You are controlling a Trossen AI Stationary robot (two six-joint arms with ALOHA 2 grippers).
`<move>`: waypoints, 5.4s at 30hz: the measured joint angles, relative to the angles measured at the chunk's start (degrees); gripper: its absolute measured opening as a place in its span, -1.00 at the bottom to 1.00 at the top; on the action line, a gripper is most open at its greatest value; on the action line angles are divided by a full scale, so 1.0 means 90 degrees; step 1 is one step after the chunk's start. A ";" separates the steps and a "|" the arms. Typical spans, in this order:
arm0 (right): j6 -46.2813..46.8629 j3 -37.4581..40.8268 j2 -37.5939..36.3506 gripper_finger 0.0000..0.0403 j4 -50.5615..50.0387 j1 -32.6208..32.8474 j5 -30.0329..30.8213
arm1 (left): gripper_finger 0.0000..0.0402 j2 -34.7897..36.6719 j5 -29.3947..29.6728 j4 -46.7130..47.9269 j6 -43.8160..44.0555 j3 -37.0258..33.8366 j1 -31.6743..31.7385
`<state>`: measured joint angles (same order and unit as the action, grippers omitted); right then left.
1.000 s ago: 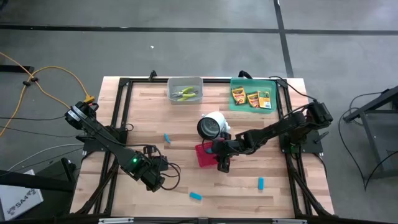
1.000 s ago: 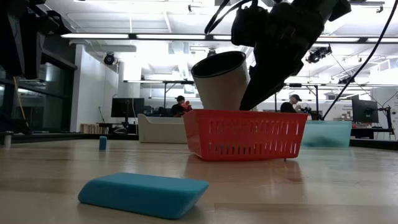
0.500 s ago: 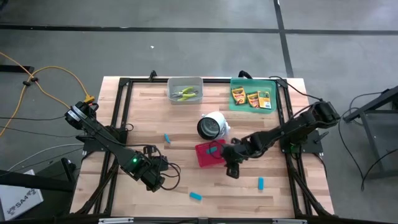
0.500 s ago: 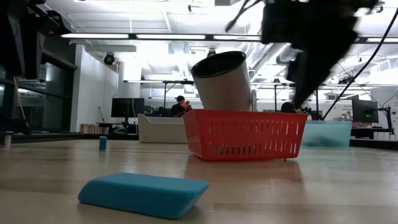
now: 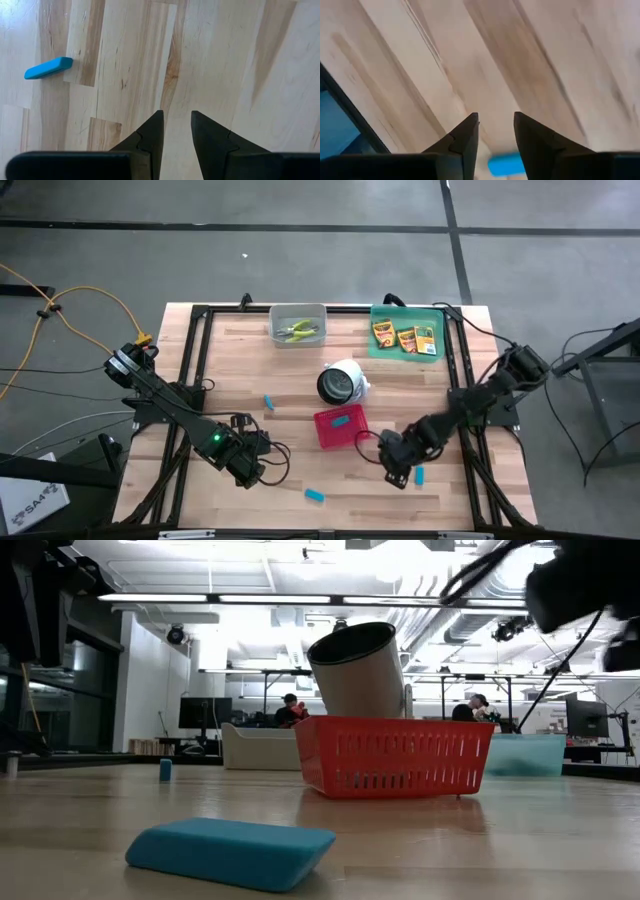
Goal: Pick & Place School Supplies
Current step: Put the blue eraser into the red bin
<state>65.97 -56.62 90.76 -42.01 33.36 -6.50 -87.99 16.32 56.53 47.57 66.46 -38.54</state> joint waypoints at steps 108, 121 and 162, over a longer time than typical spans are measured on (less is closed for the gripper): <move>0.6998 0.0027 0.1024 -0.65 -0.0656 0.1539 0.1169 | -0.54 0.0000 0.0186 -0.0886 -0.0687 -0.0002 0.0072; 0.5610 0.0018 0.0835 -0.66 0.0108 0.1261 0.2599 | -0.54 0.0000 0.0182 -0.0906 -0.0663 -0.0002 0.0071; 0.0377 -0.0993 0.0867 -0.55 0.1309 -0.1563 0.2787 | -0.54 0.0000 0.0189 -0.1005 -0.0684 -0.0005 0.0073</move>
<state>69.36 -65.56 98.56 -30.23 19.29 18.58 -87.99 18.02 47.49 41.42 66.41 -37.89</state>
